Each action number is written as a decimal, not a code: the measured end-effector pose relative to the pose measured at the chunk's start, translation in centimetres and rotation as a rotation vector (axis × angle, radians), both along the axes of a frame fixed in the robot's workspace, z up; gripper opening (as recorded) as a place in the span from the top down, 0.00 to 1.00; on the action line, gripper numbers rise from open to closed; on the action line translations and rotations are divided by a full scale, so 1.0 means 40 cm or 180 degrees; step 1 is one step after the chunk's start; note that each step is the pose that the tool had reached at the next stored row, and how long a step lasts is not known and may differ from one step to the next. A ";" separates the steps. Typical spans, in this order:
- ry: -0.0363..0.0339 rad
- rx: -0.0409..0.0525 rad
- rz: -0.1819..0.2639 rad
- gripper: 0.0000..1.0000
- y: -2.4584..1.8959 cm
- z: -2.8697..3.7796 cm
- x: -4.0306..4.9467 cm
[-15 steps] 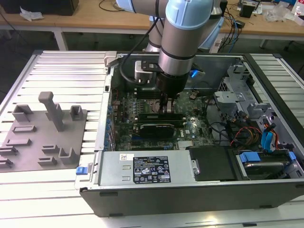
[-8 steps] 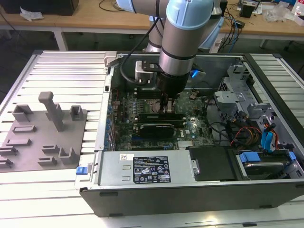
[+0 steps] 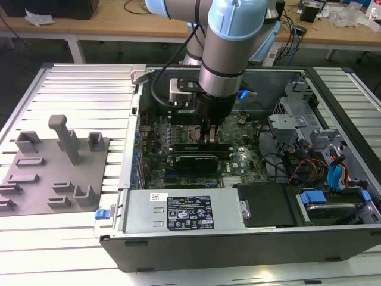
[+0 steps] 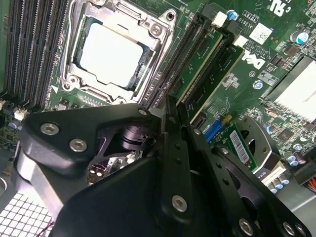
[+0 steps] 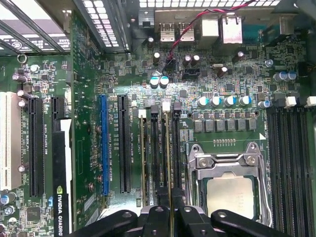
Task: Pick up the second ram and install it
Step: 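Insert the second ram into the second slot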
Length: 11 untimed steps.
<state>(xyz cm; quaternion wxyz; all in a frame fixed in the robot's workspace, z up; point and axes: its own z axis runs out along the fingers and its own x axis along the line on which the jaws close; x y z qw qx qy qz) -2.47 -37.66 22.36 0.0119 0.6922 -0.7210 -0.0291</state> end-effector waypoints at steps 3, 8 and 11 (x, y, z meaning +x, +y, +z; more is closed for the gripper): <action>0.0000 0.0002 0.0000 0.80 0.000 -0.001 0.000; -0.0001 -0.0021 0.0000 0.73 0.001 0.051 0.000; -0.0001 -0.0058 -0.0001 0.73 0.004 0.106 0.000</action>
